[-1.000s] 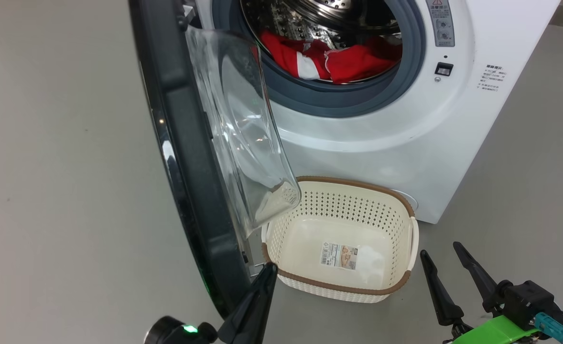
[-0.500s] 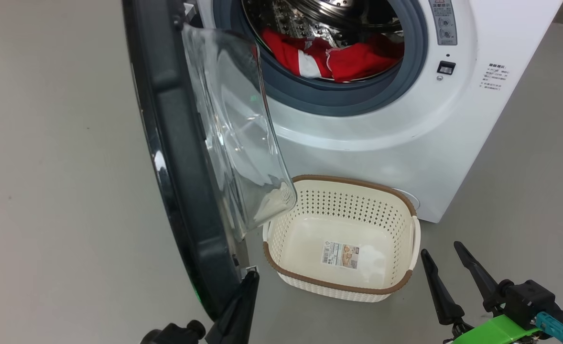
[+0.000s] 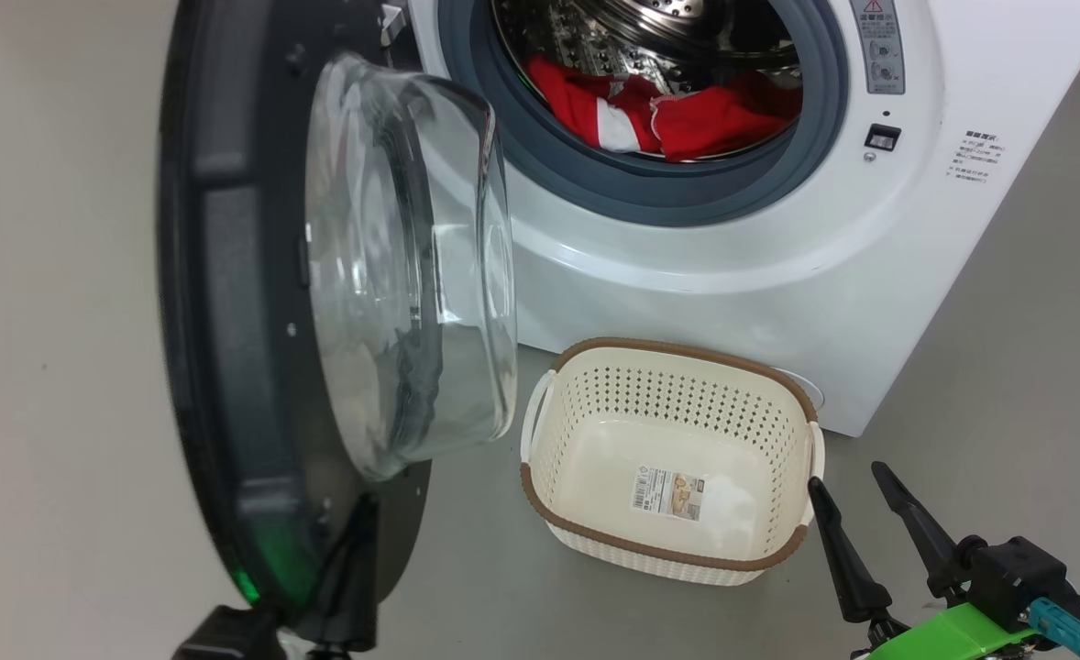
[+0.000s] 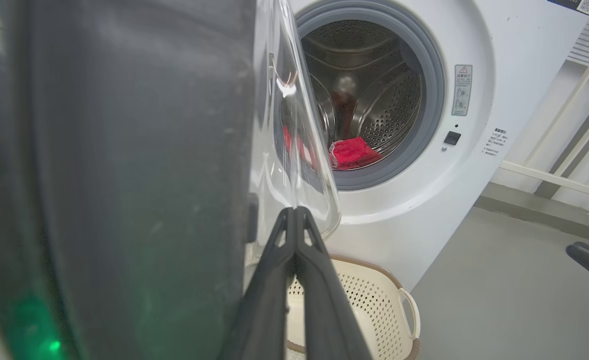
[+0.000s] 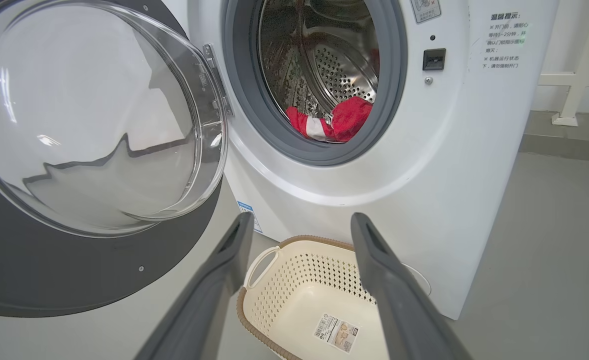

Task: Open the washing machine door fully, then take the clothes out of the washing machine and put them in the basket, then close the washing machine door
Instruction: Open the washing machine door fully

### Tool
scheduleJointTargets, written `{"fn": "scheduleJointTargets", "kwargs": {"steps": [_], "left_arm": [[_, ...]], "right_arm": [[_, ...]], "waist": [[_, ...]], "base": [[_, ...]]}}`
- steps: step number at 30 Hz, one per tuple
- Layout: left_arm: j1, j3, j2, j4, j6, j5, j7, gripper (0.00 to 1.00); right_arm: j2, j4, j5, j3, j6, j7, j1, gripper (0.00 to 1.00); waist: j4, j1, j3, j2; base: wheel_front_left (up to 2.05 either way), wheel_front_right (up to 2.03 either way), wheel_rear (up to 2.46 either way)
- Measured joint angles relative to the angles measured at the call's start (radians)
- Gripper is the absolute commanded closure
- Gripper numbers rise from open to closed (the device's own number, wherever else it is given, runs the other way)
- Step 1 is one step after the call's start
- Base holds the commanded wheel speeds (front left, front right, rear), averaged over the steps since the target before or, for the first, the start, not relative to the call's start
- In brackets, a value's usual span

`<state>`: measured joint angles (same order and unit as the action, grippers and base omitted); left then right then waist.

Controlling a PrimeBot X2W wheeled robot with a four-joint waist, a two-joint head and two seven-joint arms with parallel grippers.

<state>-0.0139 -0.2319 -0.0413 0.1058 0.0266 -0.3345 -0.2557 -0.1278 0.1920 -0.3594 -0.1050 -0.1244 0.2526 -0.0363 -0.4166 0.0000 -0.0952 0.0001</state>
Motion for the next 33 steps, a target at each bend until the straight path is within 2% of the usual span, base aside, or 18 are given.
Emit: {"fn": "scheduleJointTargets", "kwargs": {"steps": [14, 23, 33], "left_arm": [[0.012, 0.223, 0.004, 0.034, 0.007, 0.009, 0.0, 1.0], [-0.058, 0.375, 0.019, 0.109, -0.028, 0.04, 0.0, 1.0], [-0.154, 0.553, 0.022, 0.173, -0.071, 0.122, 0.0, 1.0]], "right_arm": [[0.0, -0.001, 0.0, -0.001, 0.0, 0.0, 0.0, 0.0], [-0.005, -0.003, 0.0, -0.002, 0.0, 0.0, 0.002, 0.0], [-0.023, -0.01, 0.0, 0.0, 0.0, 0.0, 0.023, 0.0]], "waist": [[-0.004, 0.0, -0.003, 0.0], [0.003, 0.0001, -0.032, 0.0], [0.016, 0.0, -0.073, 0.0]], "base": [[0.0, 0.0, 0.0], [0.0, 0.0, 0.0], [0.0, 0.0, 0.0]]}}
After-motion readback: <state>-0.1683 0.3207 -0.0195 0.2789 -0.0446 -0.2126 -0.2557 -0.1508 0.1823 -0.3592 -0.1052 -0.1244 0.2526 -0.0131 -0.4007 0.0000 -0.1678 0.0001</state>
